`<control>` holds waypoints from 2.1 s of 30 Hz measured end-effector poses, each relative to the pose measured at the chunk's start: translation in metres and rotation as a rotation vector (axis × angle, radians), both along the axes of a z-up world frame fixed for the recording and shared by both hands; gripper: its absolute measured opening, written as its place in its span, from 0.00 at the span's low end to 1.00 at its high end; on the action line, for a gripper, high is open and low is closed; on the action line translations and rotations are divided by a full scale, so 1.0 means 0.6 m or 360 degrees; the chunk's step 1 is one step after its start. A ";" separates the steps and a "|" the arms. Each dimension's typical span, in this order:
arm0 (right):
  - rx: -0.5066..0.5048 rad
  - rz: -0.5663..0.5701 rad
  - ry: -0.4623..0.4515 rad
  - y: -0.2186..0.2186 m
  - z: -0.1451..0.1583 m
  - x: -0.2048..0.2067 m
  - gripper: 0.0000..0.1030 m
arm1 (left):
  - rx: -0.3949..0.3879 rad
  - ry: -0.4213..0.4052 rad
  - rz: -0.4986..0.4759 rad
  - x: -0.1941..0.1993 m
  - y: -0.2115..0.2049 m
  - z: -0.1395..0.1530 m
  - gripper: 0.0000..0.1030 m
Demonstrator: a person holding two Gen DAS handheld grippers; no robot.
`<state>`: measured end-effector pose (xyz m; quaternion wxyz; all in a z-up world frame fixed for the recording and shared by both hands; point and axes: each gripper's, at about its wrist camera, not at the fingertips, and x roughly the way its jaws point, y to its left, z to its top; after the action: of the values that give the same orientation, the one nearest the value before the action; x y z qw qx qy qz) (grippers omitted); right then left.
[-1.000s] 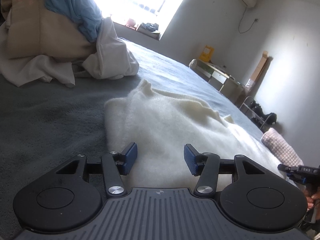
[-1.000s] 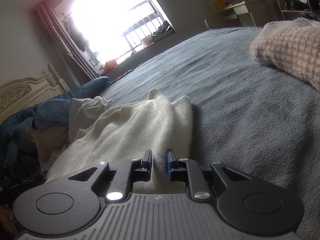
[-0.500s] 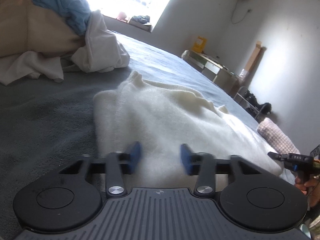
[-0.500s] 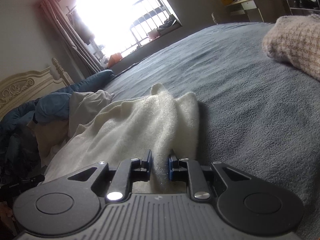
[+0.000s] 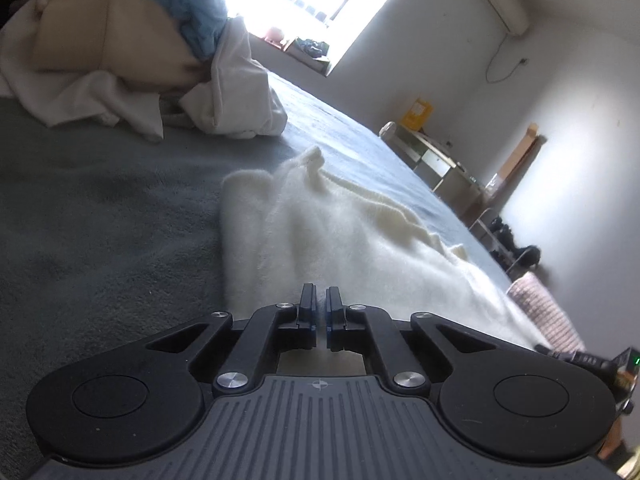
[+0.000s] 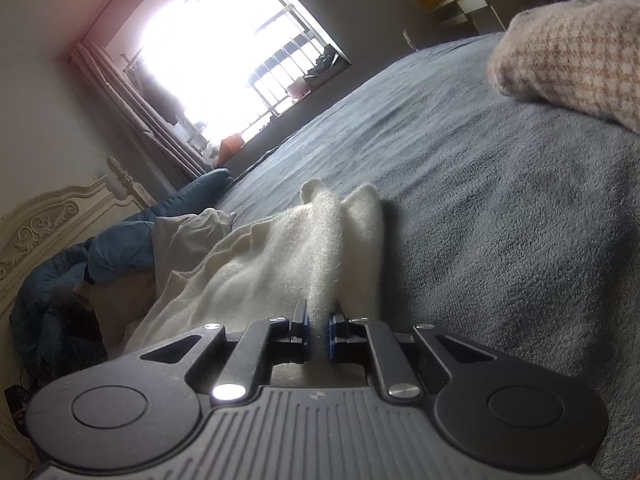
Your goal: Fold clothes
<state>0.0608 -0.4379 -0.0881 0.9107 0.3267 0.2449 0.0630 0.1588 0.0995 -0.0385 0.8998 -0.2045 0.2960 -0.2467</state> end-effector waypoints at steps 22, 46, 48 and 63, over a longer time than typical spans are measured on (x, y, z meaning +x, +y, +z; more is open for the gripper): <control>-0.1442 0.0605 -0.0158 0.272 0.043 0.113 0.29 | 0.0502 -0.0165 -0.0093 0.057 -0.151 0.012 0.27; -0.1090 0.0697 0.0112 0.320 0.096 0.364 0.21 | 0.0210 -0.0203 -0.0101 0.095 -0.080 -0.013 0.31; -0.0979 0.0615 0.0194 0.305 0.072 0.420 0.21 | 0.0196 -0.0204 -0.0110 0.096 -0.078 -0.015 0.31; -0.0715 0.0888 0.0263 0.383 0.085 0.509 0.21 | 0.0087 -0.0172 -0.0122 0.100 -0.065 -0.019 0.31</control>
<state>0.3661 -0.2078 -0.0371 0.8846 0.0432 0.4050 0.2270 0.2188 0.0603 -0.0499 0.9097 -0.1548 0.2612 -0.2834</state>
